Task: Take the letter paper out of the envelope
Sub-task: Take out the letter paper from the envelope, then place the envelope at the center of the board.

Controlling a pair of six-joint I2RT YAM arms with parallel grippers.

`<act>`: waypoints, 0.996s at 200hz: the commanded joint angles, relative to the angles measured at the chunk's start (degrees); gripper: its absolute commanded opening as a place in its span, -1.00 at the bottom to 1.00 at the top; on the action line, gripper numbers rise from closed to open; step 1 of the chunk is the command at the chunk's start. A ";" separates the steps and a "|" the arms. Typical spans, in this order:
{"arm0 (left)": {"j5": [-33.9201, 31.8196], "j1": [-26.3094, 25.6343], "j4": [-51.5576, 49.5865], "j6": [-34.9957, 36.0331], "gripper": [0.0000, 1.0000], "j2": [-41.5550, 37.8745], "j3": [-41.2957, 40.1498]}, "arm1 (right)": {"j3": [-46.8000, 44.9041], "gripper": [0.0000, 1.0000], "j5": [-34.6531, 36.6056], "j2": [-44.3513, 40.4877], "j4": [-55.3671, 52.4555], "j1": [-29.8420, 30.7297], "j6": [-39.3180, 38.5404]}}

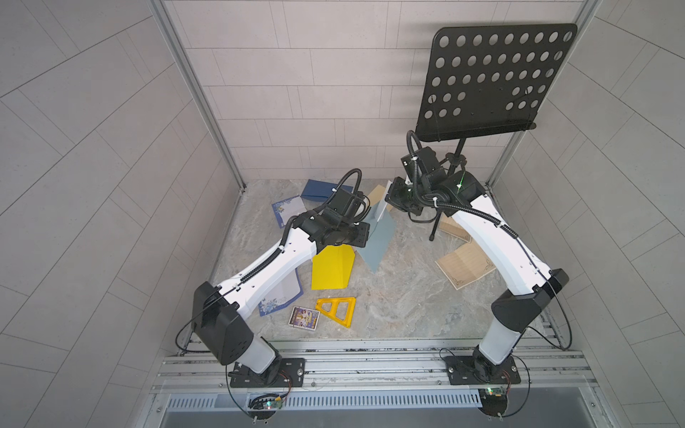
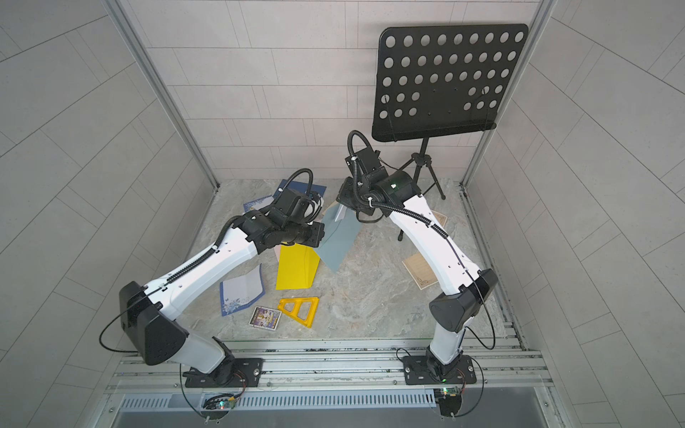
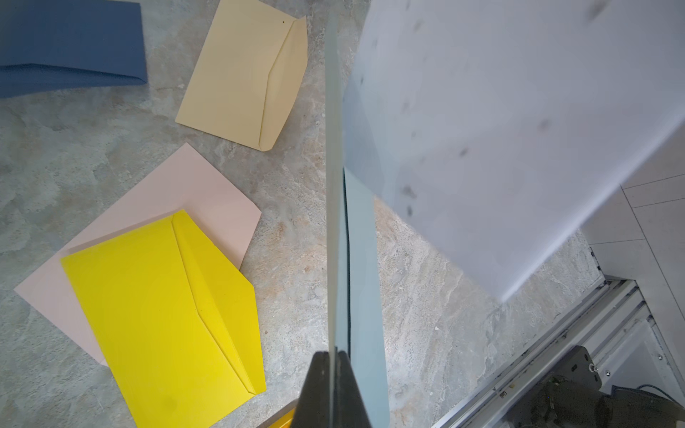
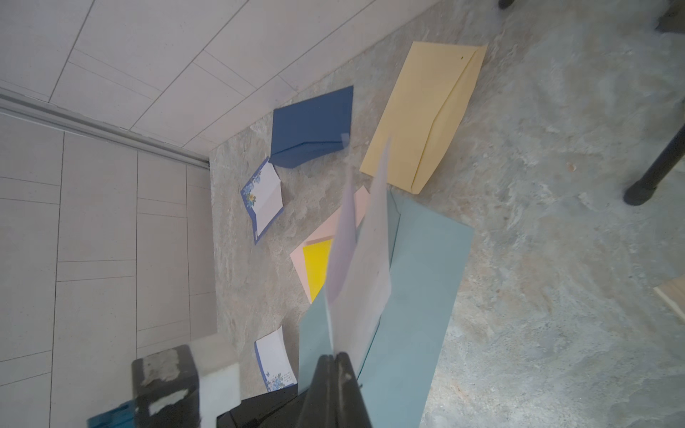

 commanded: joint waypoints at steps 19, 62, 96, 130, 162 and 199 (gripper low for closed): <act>5.46 0.60 5.46 -6.19 -1.00 4.01 -2.68 | -0.98 -1.00 5.47 -2.82 1.22 -0.15 -3.74; 8.84 0.64 20.21 -16.14 -1.00 7.90 -9.41 | -3.99 -1.00 7.53 -4.87 2.22 -0.38 -5.62; 9.68 0.67 28.59 -22.56 -1.00 13.62 -10.01 | -8.44 -1.00 6.51 -6.73 4.49 -1.19 -5.41; 10.67 0.69 35.76 -28.69 -1.00 19.03 -10.65 | -11.12 -1.00 5.90 -7.95 5.24 -2.59 -5.76; 10.49 0.60 39.19 -31.67 -1.00 22.32 -11.61 | -12.90 -1.00 4.98 -8.95 5.51 -3.83 -5.76; 11.23 0.52 39.01 -32.91 -1.00 26.31 -9.00 | -14.66 -1.00 4.22 -9.44 5.95 -4.72 -5.66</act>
